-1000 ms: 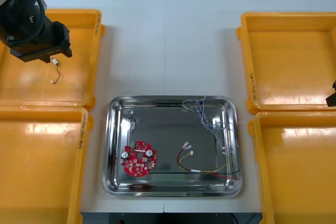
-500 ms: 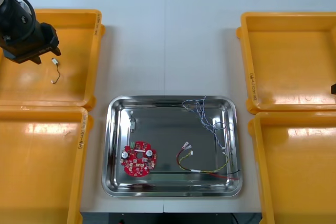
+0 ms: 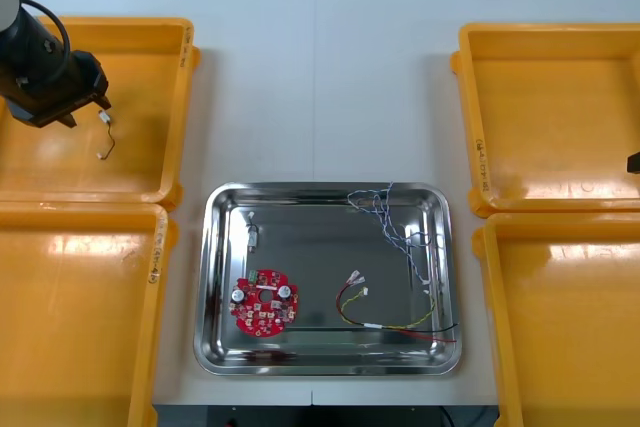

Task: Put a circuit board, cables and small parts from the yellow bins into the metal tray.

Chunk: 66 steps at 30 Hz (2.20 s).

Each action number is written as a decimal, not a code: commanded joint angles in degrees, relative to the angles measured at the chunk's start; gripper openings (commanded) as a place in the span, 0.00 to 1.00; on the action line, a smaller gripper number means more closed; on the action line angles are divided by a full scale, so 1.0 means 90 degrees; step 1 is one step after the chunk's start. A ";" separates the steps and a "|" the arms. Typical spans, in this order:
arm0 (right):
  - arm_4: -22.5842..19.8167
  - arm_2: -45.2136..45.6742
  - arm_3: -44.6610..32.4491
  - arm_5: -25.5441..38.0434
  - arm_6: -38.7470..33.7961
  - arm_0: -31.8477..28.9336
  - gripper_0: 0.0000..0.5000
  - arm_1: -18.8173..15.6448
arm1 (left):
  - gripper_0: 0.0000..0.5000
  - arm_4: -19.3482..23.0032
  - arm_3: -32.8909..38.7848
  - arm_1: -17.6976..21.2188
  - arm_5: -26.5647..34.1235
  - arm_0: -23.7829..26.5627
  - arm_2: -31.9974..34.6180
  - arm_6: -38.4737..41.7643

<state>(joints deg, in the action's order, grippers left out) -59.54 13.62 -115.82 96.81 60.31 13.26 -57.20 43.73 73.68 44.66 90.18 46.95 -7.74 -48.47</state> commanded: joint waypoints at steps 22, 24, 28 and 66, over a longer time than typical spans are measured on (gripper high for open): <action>0.0141 0.0274 -0.0012 -0.0073 0.1170 -0.0155 1.00 -0.0305 | 1.00 -0.0621 -0.0676 -0.0499 -0.0977 0.0125 0.0283 0.0112; 0.0131 0.0274 -0.0012 -0.0073 0.1189 -0.0155 1.00 -0.0305 | 1.00 -0.0650 -0.0686 -0.0499 -0.1026 0.0096 0.0254 0.0122; 0.0141 0.0284 -0.0012 -0.0073 0.1189 -0.0155 1.00 -0.0305 | 1.00 -0.0708 -0.0686 -0.0499 -0.1182 -0.0002 0.0156 0.0122; 0.0151 0.0284 -0.0012 0.0005 0.1170 -0.0155 1.00 -0.0305 | 0.00 -0.0738 -0.0686 -0.0568 -0.1592 -0.0256 -0.0117 0.0064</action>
<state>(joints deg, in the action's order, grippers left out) -58.72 14.06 -115.82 96.78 69.48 12.50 -57.22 37.06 66.86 40.39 77.21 44.84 -7.34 -48.46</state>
